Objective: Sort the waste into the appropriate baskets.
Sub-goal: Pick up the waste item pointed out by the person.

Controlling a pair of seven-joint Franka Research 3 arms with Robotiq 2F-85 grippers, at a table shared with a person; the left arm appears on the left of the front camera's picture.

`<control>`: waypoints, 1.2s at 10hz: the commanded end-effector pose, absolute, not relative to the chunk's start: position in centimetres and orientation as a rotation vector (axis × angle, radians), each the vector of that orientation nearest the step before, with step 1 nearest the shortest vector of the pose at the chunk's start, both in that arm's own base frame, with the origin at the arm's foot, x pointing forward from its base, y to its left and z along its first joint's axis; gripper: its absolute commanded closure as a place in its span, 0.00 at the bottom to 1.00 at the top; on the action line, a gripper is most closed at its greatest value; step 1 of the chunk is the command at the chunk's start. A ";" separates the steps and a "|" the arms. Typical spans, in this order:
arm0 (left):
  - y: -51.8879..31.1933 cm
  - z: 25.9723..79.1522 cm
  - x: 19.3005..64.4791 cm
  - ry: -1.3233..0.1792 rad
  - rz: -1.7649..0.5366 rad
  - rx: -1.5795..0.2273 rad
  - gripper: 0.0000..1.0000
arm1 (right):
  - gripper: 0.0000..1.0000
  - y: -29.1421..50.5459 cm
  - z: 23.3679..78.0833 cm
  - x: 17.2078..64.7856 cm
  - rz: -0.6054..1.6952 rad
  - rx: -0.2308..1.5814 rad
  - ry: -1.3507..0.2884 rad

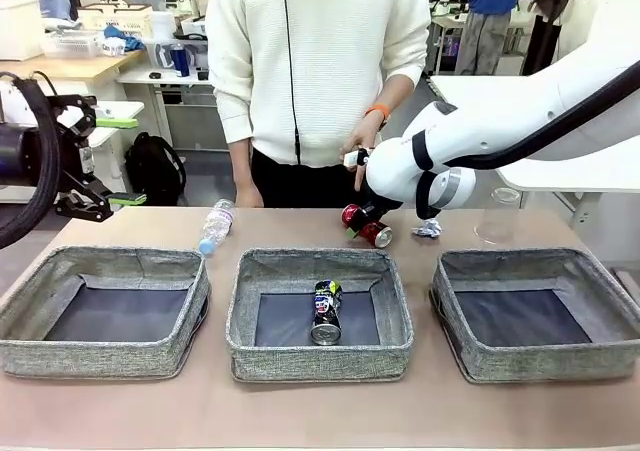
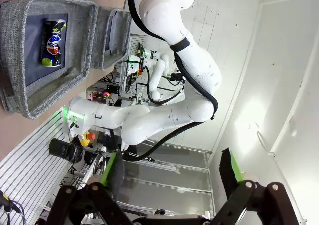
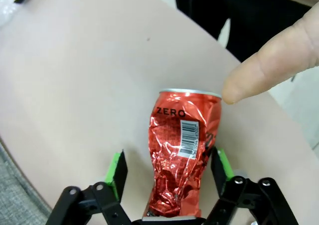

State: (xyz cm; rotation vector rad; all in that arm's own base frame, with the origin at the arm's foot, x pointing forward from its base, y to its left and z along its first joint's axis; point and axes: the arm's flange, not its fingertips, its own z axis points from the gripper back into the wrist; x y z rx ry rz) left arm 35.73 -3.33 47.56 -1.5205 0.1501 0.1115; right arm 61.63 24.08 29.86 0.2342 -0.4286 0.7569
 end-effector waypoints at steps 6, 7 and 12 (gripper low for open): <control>-3.5 47.9 35.6 0.147 0.112 -1.542 0.00 | 1.00 23.9 30.0 61.8 0.773 0.204 -0.416; -3.5 47.9 35.6 0.147 0.112 -1.542 0.00 | 1.00 23.8 30.2 61.9 0.752 0.210 -0.413; -3.5 47.9 35.6 0.147 0.112 -1.542 0.00 | 1.00 18.8 36.9 57.3 0.744 0.210 -0.281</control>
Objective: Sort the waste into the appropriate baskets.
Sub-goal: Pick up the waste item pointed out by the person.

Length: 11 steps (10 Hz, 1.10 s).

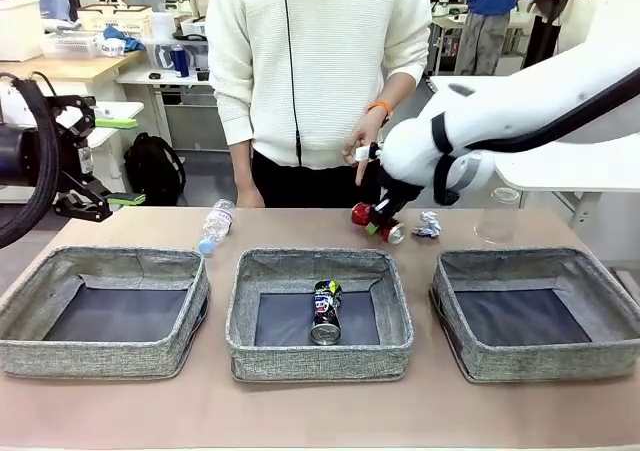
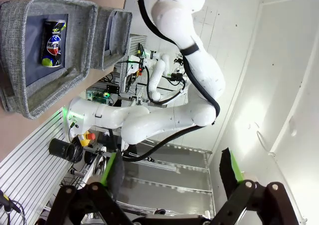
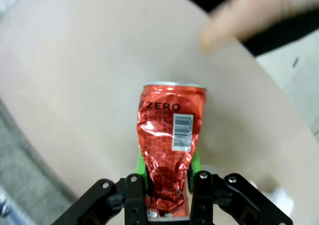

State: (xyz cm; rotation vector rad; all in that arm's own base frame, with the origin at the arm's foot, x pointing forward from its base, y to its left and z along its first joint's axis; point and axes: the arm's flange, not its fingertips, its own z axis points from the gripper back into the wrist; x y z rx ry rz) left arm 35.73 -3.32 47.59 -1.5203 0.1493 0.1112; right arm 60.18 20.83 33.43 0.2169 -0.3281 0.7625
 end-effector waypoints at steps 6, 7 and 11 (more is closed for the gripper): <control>-3.5 47.9 35.6 0.147 0.112 -1.542 0.00 | 1.00 17.9 48.3 40.7 0.641 0.203 -0.731; -3.5 47.9 35.6 0.147 0.112 -1.542 0.00 | 1.00 14.3 50.8 44.7 0.566 0.253 -0.475; -3.5 47.9 35.6 0.147 0.112 -1.542 0.00 | 0.65 19.7 51.0 43.4 0.390 0.404 -0.516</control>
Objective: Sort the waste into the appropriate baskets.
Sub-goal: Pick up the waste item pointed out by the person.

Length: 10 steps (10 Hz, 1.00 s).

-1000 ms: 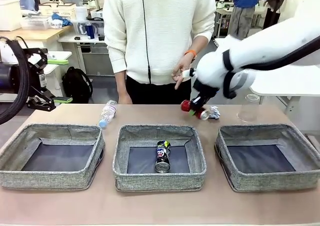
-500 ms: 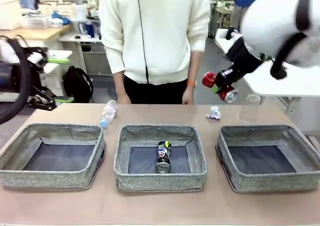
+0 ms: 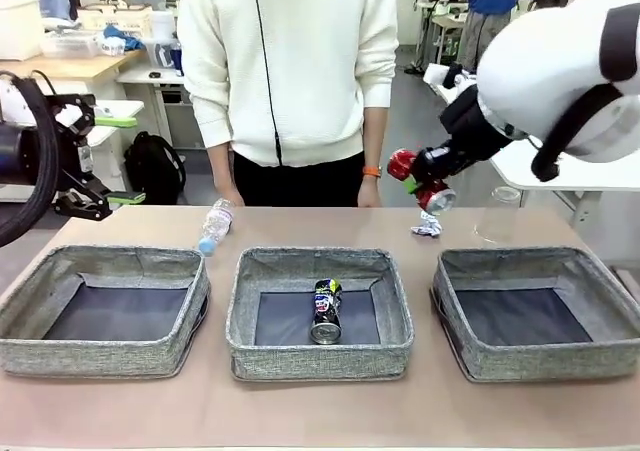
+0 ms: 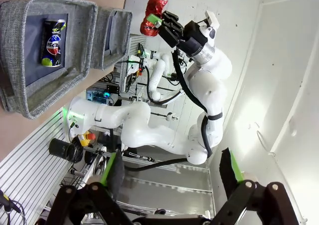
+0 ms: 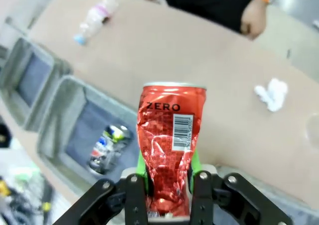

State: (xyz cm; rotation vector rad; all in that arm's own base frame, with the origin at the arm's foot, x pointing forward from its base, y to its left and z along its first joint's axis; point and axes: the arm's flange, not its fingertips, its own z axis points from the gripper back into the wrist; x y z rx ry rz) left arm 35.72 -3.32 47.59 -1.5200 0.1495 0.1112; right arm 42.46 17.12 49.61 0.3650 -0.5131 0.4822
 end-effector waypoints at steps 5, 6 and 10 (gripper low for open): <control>-3.5 47.9 35.6 0.147 0.112 -1.542 0.00 | 0.65 32.1 63.8 41.0 0.058 0.134 -0.272; -3.5 47.9 35.6 0.147 0.112 -1.542 0.00 | 0.65 33.8 65.6 40.1 0.044 0.139 -0.304; -3.5 47.9 35.6 0.147 0.112 -1.542 0.00 | 0.65 37.5 71.8 37.5 0.109 0.114 -0.403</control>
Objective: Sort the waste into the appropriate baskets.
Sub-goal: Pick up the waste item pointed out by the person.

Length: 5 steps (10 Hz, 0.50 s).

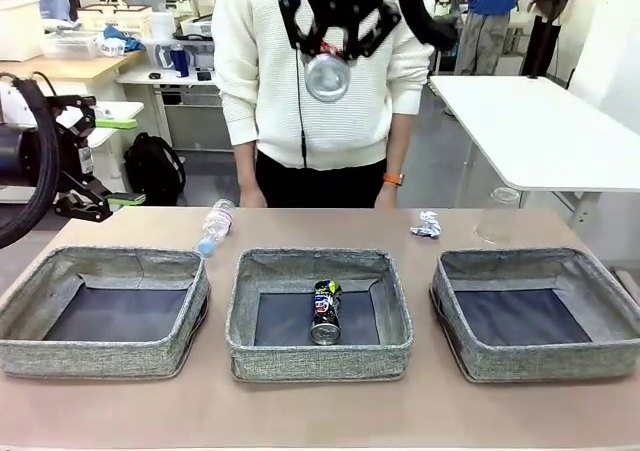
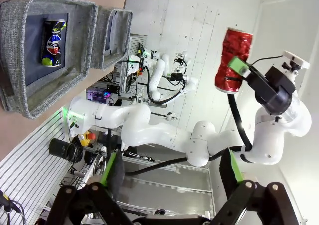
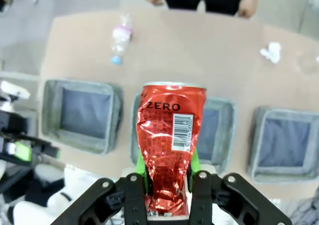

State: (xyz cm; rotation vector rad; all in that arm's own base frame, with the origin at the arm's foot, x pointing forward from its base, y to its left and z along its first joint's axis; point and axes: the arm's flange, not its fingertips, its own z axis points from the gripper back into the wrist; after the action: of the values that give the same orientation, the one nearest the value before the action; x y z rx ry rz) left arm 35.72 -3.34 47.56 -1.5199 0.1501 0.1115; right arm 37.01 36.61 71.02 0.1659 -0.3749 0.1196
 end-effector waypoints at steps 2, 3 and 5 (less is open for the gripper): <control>-3.5 47.9 35.6 0.147 0.112 -1.542 0.00 | 0.65 38.3 72.3 37.8 0.092 0.090 -0.408; -3.5 47.9 35.6 0.147 0.112 -1.542 0.00 | 0.65 37.9 72.2 38.2 0.060 0.082 -0.458; -3.5 47.9 35.6 0.147 0.112 -1.542 0.00 | 0.65 37.3 72.0 37.3 0.141 0.128 -0.407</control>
State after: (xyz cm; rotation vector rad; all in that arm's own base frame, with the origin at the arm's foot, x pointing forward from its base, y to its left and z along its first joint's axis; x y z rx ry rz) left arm 35.72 -3.34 47.57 -1.5199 0.1501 0.1115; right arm 37.72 37.45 71.86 0.1115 -0.4197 0.1295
